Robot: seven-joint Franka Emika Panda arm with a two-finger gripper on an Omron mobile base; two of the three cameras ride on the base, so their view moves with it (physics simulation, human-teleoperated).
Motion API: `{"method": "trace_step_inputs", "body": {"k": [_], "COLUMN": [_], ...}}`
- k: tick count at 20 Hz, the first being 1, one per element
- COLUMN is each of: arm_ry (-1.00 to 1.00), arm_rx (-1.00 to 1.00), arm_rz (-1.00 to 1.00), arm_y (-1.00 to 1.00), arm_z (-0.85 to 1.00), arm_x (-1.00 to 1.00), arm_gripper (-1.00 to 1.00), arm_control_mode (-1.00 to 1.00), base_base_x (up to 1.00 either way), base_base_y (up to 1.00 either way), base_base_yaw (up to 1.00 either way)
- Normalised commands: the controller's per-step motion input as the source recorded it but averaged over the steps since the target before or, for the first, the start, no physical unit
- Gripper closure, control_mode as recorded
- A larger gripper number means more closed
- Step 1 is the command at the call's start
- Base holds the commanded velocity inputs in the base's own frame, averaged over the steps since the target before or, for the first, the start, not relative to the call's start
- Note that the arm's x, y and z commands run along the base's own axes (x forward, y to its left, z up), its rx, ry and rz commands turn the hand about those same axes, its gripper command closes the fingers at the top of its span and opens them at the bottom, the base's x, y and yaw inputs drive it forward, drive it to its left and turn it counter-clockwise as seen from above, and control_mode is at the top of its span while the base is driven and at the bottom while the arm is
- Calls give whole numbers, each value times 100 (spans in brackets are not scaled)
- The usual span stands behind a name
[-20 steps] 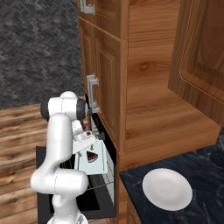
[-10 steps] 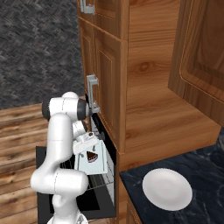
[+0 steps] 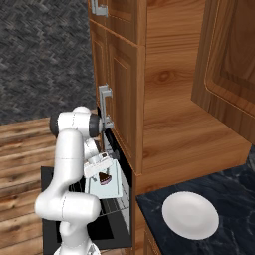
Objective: Take the baked cake out of the oven and place it on the plate for cooling. Then close the oven door.
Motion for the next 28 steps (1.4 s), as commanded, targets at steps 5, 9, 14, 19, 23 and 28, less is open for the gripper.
{"method": "trace_step_inputs", "body": {"k": [5, 9, 14, 19, 23, 28], "arm_ry": [0, 0, 0, 0, 0, -5], "arm_rx": [0, 0, 0, 0, 0, 6], "arm_rz": [3, 2, 2, 0, 0, 0], "arm_y": [0, 0, 0, 0, 0, 0], "arm_z": [-16, -17, -11, 0, 11, 53], "arm_x": [0, 0, 0, -8, -33, -53], "arm_gripper": [-100, -100, 100, 100, 100, 100], "arm_control_mode": [-100, -100, -100, -100, -100, -100], "base_base_x": [0, 0, 0, 0, 0, 0], "base_base_y": [0, 0, 0, 0, 0, 0], "base_base_yaw": [0, 0, 0, 0, 0, 0]}}
